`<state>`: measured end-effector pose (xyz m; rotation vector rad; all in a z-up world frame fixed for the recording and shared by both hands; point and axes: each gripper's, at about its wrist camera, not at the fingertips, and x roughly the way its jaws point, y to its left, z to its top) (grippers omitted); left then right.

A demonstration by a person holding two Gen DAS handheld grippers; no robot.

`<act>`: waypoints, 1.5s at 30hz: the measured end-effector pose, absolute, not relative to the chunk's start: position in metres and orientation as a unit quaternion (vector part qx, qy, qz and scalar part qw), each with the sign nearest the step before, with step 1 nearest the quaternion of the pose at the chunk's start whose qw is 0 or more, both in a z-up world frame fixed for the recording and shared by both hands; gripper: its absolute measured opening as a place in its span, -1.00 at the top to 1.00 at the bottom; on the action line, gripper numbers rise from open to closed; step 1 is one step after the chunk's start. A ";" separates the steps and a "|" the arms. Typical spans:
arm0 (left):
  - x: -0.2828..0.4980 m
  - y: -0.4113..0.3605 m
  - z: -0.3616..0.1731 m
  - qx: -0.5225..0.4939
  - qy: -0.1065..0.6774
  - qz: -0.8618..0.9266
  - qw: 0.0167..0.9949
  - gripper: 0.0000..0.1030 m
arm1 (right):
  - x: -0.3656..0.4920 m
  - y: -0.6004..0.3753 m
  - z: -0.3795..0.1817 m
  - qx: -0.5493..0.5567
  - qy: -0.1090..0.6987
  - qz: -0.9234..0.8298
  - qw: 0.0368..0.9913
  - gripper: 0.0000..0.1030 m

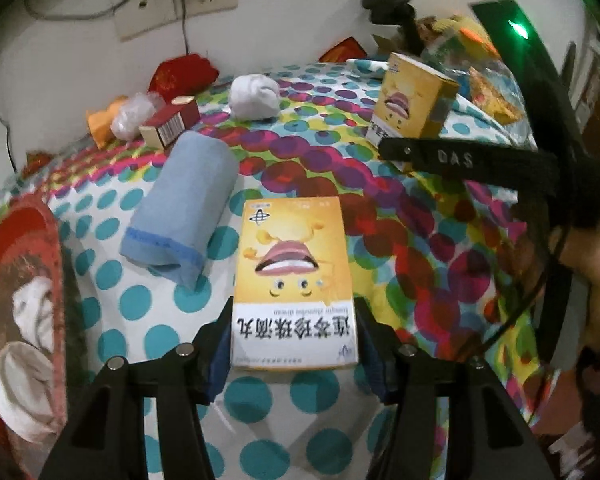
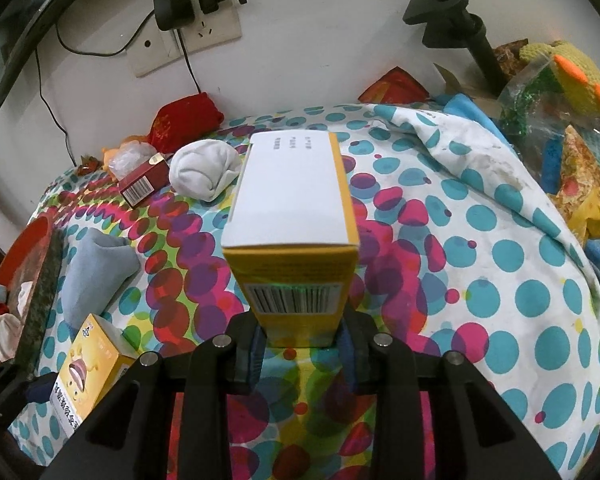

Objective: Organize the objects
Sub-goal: 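Lift the cartoon-mouth box with the left gripper while the right holds its box, then carry the cartoon-mouth box into the red tray and open the left gripper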

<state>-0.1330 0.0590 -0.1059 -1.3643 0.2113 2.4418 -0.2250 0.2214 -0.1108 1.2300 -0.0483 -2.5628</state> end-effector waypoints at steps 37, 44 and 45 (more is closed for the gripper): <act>-0.078 0.042 -0.092 -0.435 0.084 0.886 0.139 0.00 | -0.228 0.212 -0.110 0.429 0.016 -0.894 0.129 0.39; -0.061 0.033 -0.080 -0.424 0.087 0.892 0.126 0.00 | -0.228 0.209 -0.110 0.428 0.024 -0.895 0.124 0.39; -0.059 0.032 -0.078 -0.423 0.092 0.893 0.125 0.00 | -0.228 0.209 -0.110 0.428 0.025 -0.895 0.124 0.39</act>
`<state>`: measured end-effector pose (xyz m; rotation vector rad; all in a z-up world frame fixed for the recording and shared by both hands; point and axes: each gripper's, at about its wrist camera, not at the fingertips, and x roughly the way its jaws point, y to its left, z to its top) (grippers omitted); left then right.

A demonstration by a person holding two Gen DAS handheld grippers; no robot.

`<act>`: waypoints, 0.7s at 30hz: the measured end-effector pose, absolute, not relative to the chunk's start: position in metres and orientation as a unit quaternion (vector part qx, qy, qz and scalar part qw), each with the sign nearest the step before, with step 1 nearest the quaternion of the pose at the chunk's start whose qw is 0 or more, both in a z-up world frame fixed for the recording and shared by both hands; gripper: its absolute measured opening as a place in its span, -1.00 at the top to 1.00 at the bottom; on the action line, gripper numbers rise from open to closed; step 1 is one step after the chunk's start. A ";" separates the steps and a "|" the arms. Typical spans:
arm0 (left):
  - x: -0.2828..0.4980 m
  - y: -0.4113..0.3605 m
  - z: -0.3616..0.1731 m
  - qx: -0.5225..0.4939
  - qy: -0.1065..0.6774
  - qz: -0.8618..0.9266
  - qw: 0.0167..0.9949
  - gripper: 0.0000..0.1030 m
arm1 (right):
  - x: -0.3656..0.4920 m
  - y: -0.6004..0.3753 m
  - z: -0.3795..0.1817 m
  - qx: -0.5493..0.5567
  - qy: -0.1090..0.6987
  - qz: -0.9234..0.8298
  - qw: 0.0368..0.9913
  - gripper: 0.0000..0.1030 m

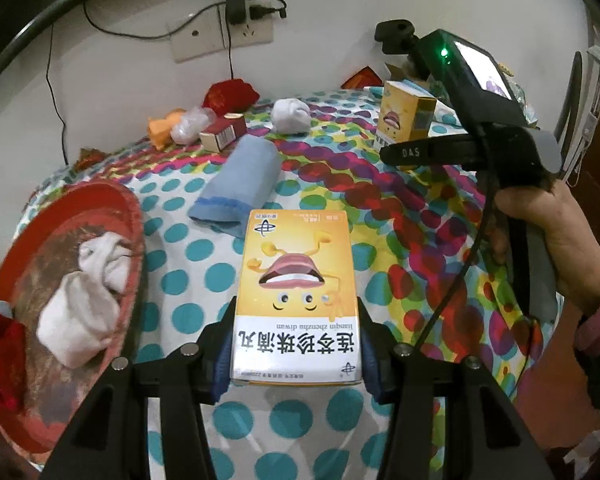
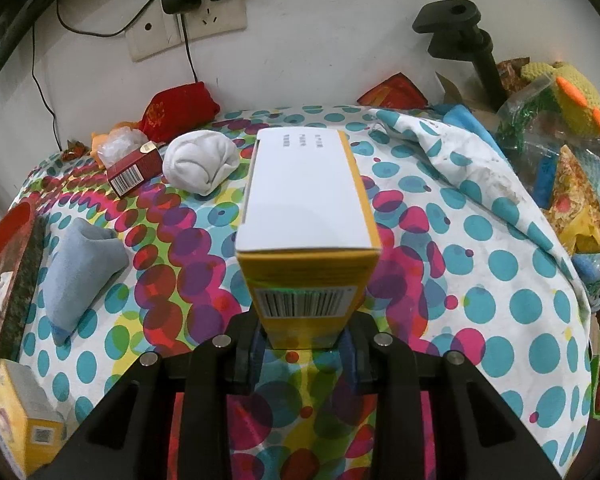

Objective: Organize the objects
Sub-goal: 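Carry the cartoon-mouth box into the red tray and open the left gripper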

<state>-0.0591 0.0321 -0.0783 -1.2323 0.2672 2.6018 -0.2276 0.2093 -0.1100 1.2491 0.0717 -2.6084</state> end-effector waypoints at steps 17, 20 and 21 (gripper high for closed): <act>-0.048 -0.058 -0.033 -0.401 0.066 0.913 0.045 0.00 | -0.226 0.205 -0.110 0.429 0.040 -0.895 0.116 0.39; -0.056 -0.089 -0.031 -0.410 0.046 0.911 0.022 0.00 | -0.226 0.205 -0.110 0.429 0.039 -0.895 0.116 0.39; -0.059 -0.099 -0.031 -0.411 0.038 0.911 0.016 0.00 | -0.226 0.205 -0.110 0.428 0.039 -0.895 0.117 0.39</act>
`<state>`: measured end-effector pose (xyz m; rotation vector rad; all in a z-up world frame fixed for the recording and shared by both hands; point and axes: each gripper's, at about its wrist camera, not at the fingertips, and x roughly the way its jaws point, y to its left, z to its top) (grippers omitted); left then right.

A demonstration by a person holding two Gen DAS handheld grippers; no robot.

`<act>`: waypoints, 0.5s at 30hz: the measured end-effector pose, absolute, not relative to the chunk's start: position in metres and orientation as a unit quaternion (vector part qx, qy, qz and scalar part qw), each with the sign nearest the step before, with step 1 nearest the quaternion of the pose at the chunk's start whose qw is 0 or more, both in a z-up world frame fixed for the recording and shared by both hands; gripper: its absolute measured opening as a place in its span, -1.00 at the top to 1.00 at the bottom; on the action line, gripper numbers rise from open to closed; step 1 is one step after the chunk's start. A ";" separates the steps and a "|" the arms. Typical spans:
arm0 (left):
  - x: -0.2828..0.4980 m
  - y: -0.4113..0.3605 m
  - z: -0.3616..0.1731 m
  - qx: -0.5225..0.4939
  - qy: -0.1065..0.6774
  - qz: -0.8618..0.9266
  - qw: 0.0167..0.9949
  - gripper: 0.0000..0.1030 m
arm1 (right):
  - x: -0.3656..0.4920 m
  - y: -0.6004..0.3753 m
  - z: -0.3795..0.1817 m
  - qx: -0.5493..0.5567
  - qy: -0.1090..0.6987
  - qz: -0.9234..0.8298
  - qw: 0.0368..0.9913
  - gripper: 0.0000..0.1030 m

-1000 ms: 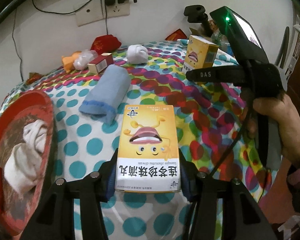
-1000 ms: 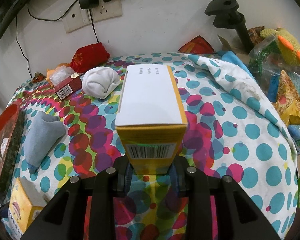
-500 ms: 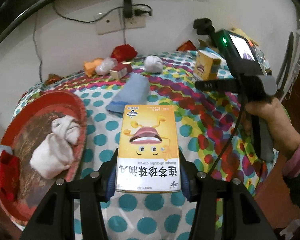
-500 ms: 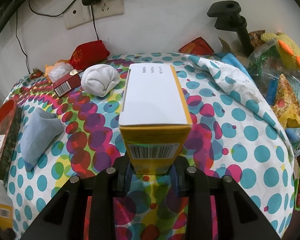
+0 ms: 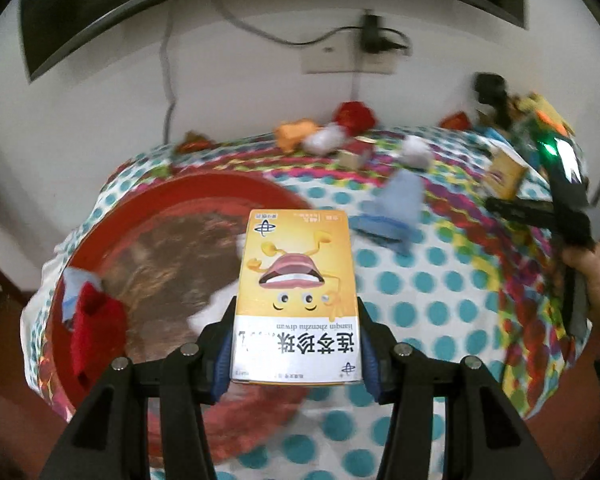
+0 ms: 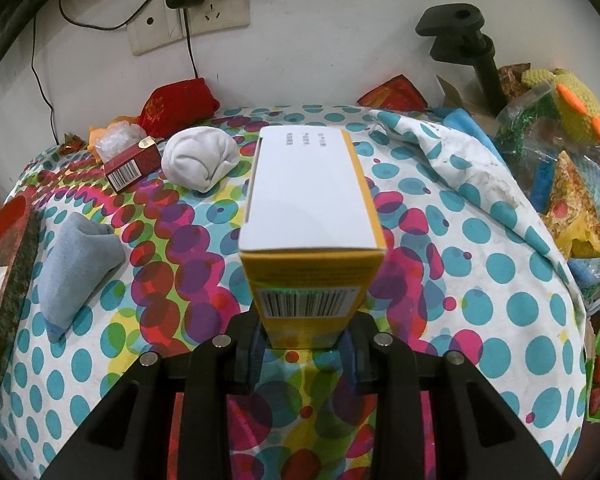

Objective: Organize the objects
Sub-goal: 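Carry the cartoon-mouth box into the red tray and open the left gripper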

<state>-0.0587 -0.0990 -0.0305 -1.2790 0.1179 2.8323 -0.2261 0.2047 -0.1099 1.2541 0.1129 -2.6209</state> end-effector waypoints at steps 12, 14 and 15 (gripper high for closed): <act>-0.104 -0.217 -0.042 -0.444 -0.013 0.892 -0.087 0.00 | -0.226 0.204 -0.109 0.428 0.037 -0.895 0.117 0.39; -0.111 -0.230 -0.045 -0.449 -0.016 0.888 -0.097 0.00 | -0.226 0.204 -0.109 0.429 0.038 -0.895 0.116 0.38; -0.114 -0.236 -0.046 -0.449 -0.017 0.887 -0.104 0.00 | -0.226 0.204 -0.109 0.429 0.039 -0.895 0.116 0.38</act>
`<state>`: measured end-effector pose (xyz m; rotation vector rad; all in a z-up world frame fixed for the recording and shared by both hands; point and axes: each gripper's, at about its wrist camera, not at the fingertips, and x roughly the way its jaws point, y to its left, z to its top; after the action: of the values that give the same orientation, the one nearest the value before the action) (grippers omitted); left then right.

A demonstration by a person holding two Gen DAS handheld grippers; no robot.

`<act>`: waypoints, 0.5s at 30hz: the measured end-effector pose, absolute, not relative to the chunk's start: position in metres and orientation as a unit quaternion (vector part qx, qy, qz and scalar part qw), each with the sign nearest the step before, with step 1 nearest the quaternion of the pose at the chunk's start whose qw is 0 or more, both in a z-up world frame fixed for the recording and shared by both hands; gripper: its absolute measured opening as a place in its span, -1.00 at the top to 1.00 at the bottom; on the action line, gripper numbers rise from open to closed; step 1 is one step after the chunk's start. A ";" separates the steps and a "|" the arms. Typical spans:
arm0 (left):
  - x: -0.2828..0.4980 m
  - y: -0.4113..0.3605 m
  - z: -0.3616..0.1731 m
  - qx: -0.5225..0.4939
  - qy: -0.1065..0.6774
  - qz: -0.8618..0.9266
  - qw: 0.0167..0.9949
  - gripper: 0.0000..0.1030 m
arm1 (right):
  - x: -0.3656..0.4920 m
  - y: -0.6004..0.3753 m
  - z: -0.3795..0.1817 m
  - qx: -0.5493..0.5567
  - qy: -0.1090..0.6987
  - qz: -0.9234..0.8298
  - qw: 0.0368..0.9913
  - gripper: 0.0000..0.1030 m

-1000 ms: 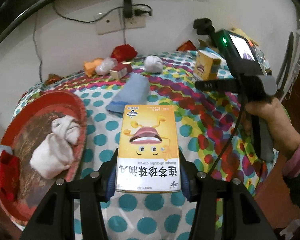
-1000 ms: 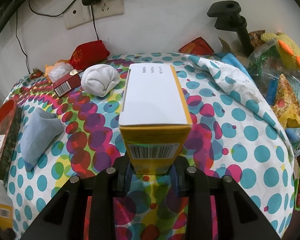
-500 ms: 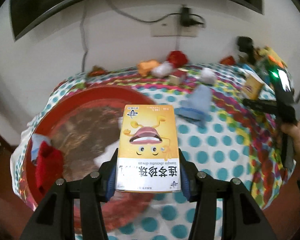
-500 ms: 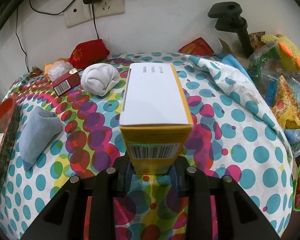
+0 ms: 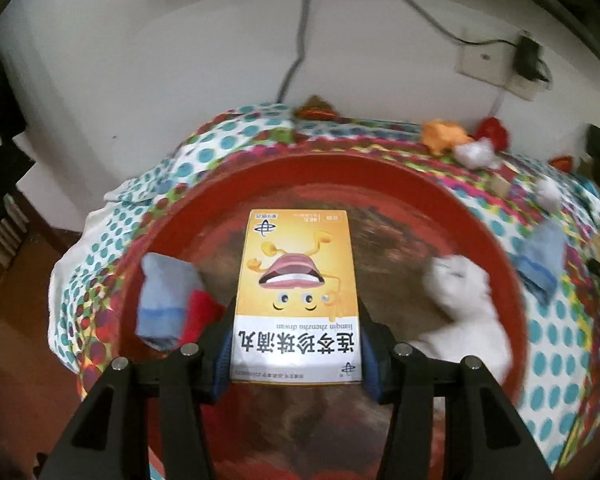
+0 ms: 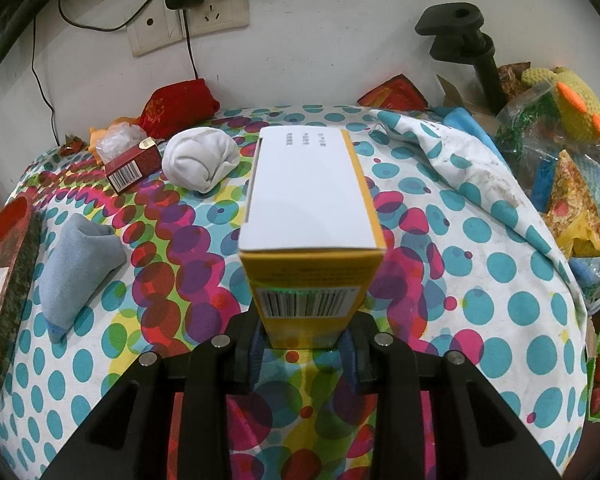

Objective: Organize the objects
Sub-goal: 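Carry the cartoon-mouth box into the red tray and open the left gripper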

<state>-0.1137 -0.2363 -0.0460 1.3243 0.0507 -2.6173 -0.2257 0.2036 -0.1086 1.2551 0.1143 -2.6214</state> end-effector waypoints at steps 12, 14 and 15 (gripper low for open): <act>-0.148 -0.278 -0.063 0.467 0.002 -0.872 0.147 0.00 | -0.226 0.203 -0.108 0.429 0.038 -0.895 0.116 0.38; -0.152 -0.280 -0.065 0.470 -0.002 -0.870 0.149 0.00 | -0.226 0.203 -0.108 0.429 0.039 -0.895 0.116 0.38; -0.153 -0.280 -0.066 0.471 -0.001 -0.869 0.149 0.00 | -0.226 0.203 -0.108 0.429 0.038 -0.895 0.116 0.37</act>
<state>-0.1533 -0.2802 -0.0658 1.3533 -0.0028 -2.4989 -0.2258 0.2029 -0.1083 1.2563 0.1122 -2.6212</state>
